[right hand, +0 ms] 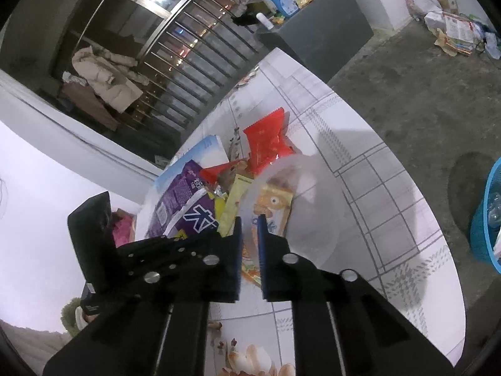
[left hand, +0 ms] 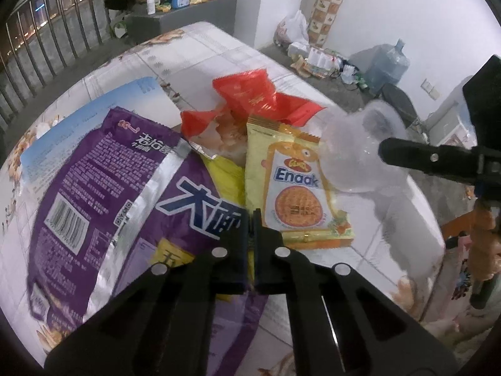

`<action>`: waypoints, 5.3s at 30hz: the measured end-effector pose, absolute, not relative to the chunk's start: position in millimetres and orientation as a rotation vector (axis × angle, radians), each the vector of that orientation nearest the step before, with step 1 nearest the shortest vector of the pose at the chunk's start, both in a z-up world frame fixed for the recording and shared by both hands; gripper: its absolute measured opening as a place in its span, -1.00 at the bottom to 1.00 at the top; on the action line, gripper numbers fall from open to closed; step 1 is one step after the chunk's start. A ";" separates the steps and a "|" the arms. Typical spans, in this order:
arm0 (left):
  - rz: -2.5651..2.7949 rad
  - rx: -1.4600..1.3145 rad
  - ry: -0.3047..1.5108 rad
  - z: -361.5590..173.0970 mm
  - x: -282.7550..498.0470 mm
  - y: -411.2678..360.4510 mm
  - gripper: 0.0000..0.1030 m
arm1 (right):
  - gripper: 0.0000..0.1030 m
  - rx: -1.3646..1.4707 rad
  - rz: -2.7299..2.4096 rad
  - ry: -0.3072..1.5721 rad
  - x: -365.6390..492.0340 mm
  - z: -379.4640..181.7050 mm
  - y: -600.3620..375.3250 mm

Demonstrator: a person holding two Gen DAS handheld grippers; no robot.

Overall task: Collect trash
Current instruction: 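Grasp the Enaak biscuit packet with the left tool while the right tool grasps the clear cup, then carry the Enaak packet and clear cup over the blue wastebasket, then open both tools, dropping the Enaak packet and cup into the wastebasket, then move both open tools back to the table toward the red wrapper and purple bag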

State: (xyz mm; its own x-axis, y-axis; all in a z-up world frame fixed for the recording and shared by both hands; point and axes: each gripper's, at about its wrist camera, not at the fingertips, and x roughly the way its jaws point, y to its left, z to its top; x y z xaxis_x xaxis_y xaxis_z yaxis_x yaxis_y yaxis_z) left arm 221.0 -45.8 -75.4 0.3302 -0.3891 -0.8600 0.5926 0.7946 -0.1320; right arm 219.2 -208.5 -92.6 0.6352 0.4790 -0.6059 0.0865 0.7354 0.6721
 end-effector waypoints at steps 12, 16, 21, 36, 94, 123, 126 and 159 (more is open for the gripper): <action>-0.704 0.174 0.933 -20.0 191.2 -35.6 -1.00 | -0.88 0.755 0.225 0.765 181.4 -66.8 -226.2; -0.714 0.172 0.885 0.3 179.2 -36.3 -1.00 | -0.88 0.777 0.201 0.713 161.4 -57.9 -237.3; -0.748 0.198 0.844 20.3 170.5 -56.3 -1.00 | -0.88 0.812 0.160 0.648 135.0 -52.5 -258.0; -0.955 0.403 0.791 17.1 146.4 -205.7 -1.00 | -0.88 0.929 -0.095 0.499 39.8 -61.9 -360.5; -1.022 0.564 0.838 -38.5 149.5 -367.1 0.19 | 0.30 1.057 -0.589 0.770 13.3 -223.2 -525.3; -0.558 0.073 0.791 15.6 196.4 -1.1 0.19 | 0.30 0.704 0.072 0.847 203.1 -88.3 -287.8; -0.555 0.087 0.783 10.9 197.8 -0.6 0.13 | 0.30 0.702 0.091 0.874 221.7 -92.6 -279.0; -0.340 -0.155 0.826 -11.1 198.1 143.7 -0.23 | -0.80 0.014 0.033 1.032 343.3 -117.7 -172.3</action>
State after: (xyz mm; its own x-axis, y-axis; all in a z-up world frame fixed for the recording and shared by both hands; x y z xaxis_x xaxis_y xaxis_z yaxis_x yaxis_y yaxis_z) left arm 198.1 143.7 -11.1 0.6273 -0.3550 -0.6932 0.2357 0.9349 -0.2655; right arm 343.3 -172.3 -117.7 0.5129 0.0343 -0.8578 -0.0211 0.9994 0.0273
